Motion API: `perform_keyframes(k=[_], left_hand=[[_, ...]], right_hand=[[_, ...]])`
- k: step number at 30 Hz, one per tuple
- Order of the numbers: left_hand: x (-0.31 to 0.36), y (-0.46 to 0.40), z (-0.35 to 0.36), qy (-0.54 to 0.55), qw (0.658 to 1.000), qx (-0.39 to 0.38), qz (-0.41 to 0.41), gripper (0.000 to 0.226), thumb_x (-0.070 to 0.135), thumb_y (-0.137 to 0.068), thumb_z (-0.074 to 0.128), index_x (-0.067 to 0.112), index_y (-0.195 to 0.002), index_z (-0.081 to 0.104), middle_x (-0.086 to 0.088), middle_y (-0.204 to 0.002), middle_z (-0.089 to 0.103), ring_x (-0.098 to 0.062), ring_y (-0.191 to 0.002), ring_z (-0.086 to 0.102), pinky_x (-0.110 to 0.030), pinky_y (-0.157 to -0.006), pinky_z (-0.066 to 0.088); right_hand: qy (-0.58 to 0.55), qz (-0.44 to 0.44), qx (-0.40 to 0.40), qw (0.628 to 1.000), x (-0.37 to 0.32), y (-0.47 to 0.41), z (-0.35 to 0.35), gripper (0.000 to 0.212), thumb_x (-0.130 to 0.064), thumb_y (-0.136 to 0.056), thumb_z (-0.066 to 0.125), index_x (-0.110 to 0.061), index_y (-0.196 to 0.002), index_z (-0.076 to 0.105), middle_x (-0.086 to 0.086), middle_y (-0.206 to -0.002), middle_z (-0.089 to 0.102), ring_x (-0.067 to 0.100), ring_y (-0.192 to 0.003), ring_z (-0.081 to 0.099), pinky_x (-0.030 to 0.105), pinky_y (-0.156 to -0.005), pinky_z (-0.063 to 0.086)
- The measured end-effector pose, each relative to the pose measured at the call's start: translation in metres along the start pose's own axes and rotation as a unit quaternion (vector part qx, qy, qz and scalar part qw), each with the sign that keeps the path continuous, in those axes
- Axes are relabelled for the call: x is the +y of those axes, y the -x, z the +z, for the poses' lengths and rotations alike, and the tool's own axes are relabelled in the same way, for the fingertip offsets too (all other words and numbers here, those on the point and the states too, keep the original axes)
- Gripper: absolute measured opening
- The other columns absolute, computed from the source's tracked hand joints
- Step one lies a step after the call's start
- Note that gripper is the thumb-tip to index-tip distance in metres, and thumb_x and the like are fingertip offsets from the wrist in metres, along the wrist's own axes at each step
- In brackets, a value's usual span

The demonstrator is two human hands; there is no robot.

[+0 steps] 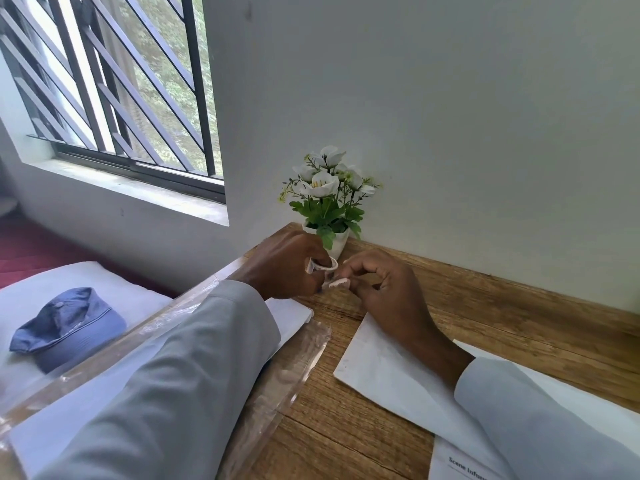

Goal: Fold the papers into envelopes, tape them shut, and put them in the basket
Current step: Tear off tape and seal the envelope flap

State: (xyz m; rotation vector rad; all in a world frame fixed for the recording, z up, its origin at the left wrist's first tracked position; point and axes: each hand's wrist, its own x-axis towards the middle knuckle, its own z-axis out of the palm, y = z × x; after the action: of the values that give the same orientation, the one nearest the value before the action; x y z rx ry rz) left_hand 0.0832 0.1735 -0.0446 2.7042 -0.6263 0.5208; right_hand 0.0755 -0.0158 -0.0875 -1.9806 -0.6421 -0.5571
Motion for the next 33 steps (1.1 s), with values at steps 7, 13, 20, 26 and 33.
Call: perform_keyframes(k=[7, 13, 20, 26, 33], left_hand=[[-0.014, 0.002, 0.009, -0.07, 0.997, 0.008, -0.042, 0.031, 0.03, -0.083, 0.066, 0.023, -0.114, 0.07, 0.003, -0.119, 0.064, -0.016, -0.1, 0.058, -0.018, -0.064, 0.042], [-0.012, 0.0, 0.006, -0.077, 0.994, 0.046, -0.055, 0.032, 0.038, -0.084, 0.064, 0.023, -0.111, 0.071, 0.003, -0.116, 0.067, -0.017, -0.099, 0.061, -0.026, -0.07, 0.049], [0.017, -0.003, 0.006, -0.079, 0.99, 0.118, 0.007, 0.025, 0.021, -0.084, 0.064, 0.018, -0.106, 0.074, 0.0, -0.114, 0.07, -0.022, -0.101, 0.064, -0.026, -0.072, 0.048], [0.038, -0.004, 0.005, -0.082, 0.989, 0.108, 0.063, 0.018, 0.024, -0.083, 0.065, 0.025, -0.097, 0.075, 0.005, -0.104, 0.072, -0.021, -0.092, 0.066, -0.033, -0.064, 0.056], [0.079, -0.018, -0.006, -0.016, 0.995, 0.042, 0.09, 0.017, 0.034, -0.087, 0.063, 0.028, -0.098, 0.075, 0.009, -0.103, 0.07, -0.014, -0.081, 0.061, -0.028, -0.065, 0.05]], right_hand=[[-0.153, 0.179, -0.005, 0.972, -0.005, 0.0, -0.008, 0.013, -0.005, -0.084, 0.074, -0.017, -0.087, 0.076, -0.003, -0.082, 0.075, 0.006, -0.073, 0.066, 0.027, -0.073, 0.057], [-0.277, 0.307, 0.01, 0.91, -0.018, -0.008, -0.023, 0.016, -0.004, -0.083, 0.074, -0.013, -0.096, 0.075, 0.009, -0.099, 0.077, 0.02, -0.083, 0.069, 0.031, -0.067, 0.059], [-0.294, 0.302, -0.012, 0.907, -0.046, -0.007, -0.061, 0.021, -0.001, -0.082, 0.072, -0.008, -0.102, 0.073, 0.013, -0.103, 0.076, 0.019, -0.087, 0.07, 0.034, -0.072, 0.057], [-0.262, 0.302, -0.004, 0.917, -0.065, 0.03, -0.127, 0.026, -0.007, -0.085, 0.071, -0.003, -0.11, 0.071, 0.011, -0.105, 0.075, 0.016, -0.087, 0.069, 0.033, -0.075, 0.056], [-0.222, 0.361, 0.105, 0.899, -0.072, 0.108, -0.193, 0.015, -0.014, -0.079, 0.074, -0.012, -0.094, 0.073, 0.008, -0.092, 0.074, 0.013, -0.075, 0.066, 0.026, -0.063, 0.054]])
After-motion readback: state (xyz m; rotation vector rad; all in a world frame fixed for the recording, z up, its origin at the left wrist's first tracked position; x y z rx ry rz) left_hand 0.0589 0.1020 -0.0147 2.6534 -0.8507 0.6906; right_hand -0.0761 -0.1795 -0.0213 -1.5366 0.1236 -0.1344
